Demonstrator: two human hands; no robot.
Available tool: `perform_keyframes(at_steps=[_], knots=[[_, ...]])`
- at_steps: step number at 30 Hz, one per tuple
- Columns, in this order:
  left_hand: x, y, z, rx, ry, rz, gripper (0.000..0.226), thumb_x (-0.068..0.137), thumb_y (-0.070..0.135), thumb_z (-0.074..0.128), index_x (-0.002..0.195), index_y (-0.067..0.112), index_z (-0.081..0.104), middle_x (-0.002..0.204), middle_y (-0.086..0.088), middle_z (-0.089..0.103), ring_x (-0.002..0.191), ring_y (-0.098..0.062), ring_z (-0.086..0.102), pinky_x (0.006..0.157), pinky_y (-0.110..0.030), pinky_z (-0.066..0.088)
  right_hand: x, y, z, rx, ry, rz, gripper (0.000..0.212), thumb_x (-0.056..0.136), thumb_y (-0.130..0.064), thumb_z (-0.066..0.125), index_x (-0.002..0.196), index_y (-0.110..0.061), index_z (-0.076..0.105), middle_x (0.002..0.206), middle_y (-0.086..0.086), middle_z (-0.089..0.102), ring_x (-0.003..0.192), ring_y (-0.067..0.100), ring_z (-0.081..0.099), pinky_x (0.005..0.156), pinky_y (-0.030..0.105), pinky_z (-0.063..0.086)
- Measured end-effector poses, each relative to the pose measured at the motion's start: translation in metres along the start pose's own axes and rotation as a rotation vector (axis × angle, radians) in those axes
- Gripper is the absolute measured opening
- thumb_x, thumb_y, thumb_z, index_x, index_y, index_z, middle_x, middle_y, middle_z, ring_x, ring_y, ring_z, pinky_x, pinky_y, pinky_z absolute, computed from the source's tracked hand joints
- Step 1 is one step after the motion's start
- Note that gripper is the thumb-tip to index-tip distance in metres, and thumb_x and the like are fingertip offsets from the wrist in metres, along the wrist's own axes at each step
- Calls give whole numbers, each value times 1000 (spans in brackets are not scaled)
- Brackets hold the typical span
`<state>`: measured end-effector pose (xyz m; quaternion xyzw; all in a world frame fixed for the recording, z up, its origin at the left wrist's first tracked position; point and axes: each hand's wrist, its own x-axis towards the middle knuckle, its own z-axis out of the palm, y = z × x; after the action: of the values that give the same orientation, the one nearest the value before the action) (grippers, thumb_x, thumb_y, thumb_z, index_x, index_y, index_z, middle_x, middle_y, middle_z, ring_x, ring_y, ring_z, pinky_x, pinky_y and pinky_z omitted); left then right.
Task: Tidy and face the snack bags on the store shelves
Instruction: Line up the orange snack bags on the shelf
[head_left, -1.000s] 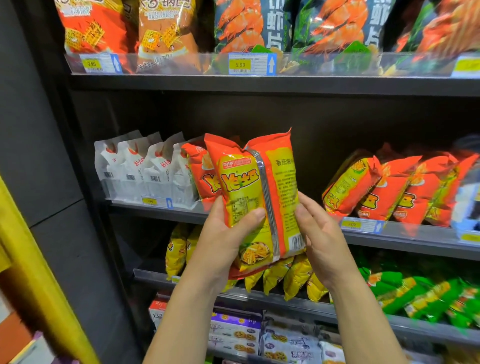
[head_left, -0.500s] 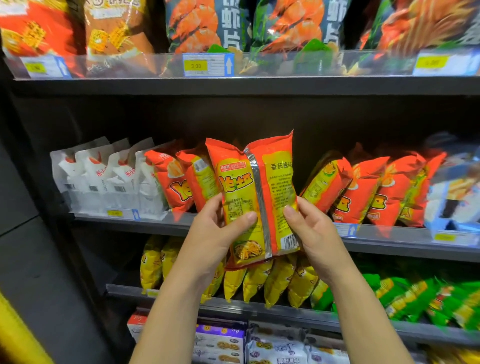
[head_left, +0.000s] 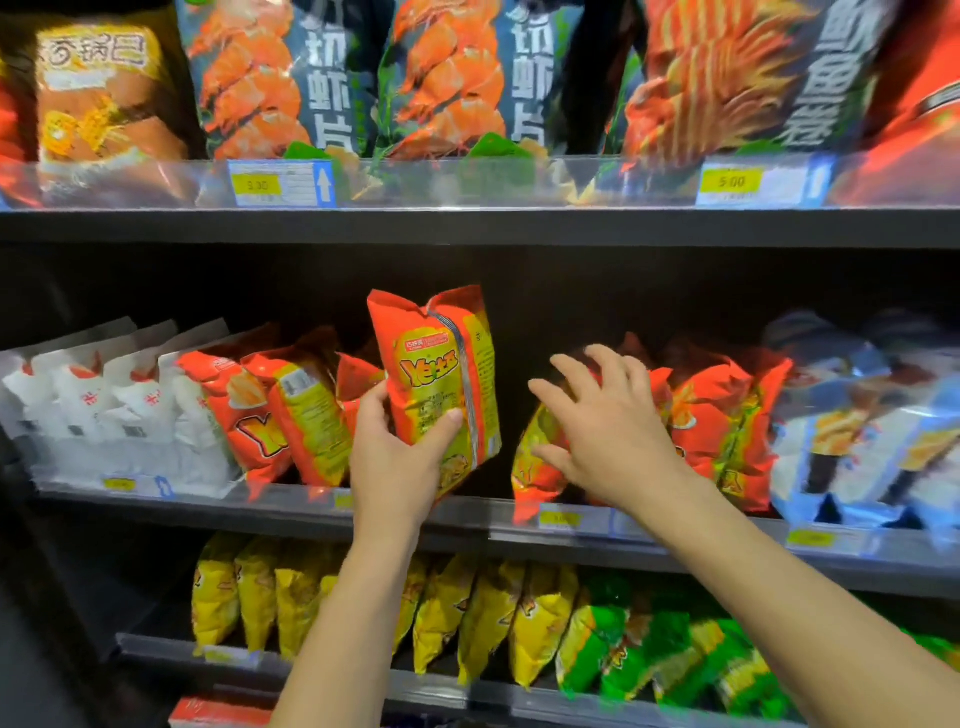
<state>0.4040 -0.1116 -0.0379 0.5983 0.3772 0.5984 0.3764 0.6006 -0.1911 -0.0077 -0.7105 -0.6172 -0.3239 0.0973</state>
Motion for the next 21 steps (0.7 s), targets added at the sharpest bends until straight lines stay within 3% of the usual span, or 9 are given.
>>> perform_keyframes(at_steps=[3, 5, 10, 13, 15, 21], knots=[[6, -15, 21, 108, 57, 17, 67, 80, 54, 85, 135, 38, 52, 123, 11, 69, 118, -16, 65, 97, -50, 59, 1, 12, 3, -100, -119, -32, 78, 69, -54, 88, 136, -24, 65, 147, 15, 57, 131, 47, 51, 104, 61, 42], [9, -22, 34, 171, 76, 17, 72, 80, 52, 85, 141, 34, 51, 126, 5, 67, 122, -22, 62, 99, -52, 57, 0, 16, 5, -141, -145, -65, 72, 68, -44, 89, 133, -23, 66, 145, 15, 57, 124, 45, 55, 101, 57, 43], [12, -33, 58, 320, 120, 39, 73, 88, 42, 83, 148, 23, 47, 131, -1, 62, 129, -24, 51, 91, -33, 45, 1, 23, 5, -178, -119, -132, 56, 67, -12, 82, 120, -18, 69, 132, 17, 61, 110, 43, 58, 92, 55, 44], [14, -38, 65, 367, 153, 27, 75, 87, 43, 83, 149, 22, 46, 133, -2, 61, 129, -25, 49, 98, -42, 50, 3, 26, 6, -160, -83, -155, 45, 78, -11, 76, 122, -19, 69, 133, 15, 61, 112, 42, 57, 92, 54, 44], [16, -40, 67, 403, 174, 30, 76, 87, 43, 83, 149, 21, 46, 134, -3, 62, 129, -26, 49, 100, -48, 52, 5, 28, 6, -154, -70, -159, 43, 76, -11, 79, 118, -19, 71, 130, 15, 62, 109, 40, 57, 89, 53, 45], [27, -44, 71, 488, 223, 16, 81, 86, 45, 84, 151, 14, 45, 139, -7, 60, 131, -28, 51, 101, -45, 50, 10, 28, 8, -129, -48, -167, 41, 74, -11, 84, 113, -18, 73, 124, 16, 64, 105, 39, 58, 84, 51, 48]])
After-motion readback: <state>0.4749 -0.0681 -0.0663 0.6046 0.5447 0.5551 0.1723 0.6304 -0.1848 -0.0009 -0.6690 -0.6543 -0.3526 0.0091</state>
